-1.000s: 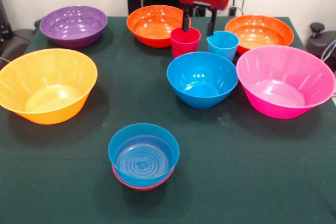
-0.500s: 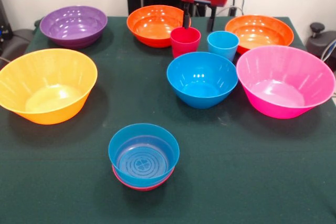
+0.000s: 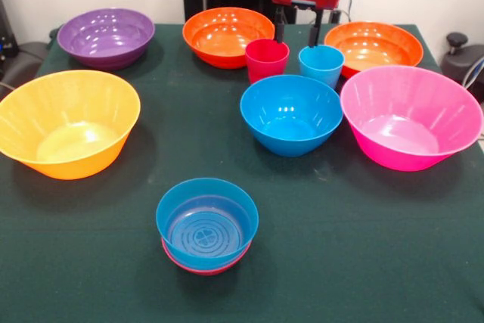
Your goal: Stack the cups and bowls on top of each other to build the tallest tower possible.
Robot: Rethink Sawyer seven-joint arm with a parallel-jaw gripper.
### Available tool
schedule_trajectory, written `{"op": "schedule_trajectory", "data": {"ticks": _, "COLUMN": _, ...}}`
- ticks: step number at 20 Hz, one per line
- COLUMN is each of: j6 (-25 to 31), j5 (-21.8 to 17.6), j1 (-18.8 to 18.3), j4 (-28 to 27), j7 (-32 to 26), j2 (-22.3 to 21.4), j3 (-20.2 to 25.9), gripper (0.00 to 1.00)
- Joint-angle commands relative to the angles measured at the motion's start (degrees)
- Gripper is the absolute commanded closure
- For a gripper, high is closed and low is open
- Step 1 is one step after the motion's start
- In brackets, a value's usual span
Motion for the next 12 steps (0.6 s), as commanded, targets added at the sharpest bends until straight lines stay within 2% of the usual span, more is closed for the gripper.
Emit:
{"op": "schedule_trajectory", "data": {"ticks": 1, "j6": -4.2, "j5": -2.1, "j1": 1.4, "j4": 1.9, "j7": 4.9, "j2": 5.5, "j3": 3.9, "gripper": 0.00}}
{"op": "schedule_trajectory", "data": {"ticks": 12, "j6": -8.6, "j5": -3.7, "j1": 1.9, "j4": 1.9, "j7": 4.9, "j2": 8.7, "j3": 1.7, "gripper": 0.00}}
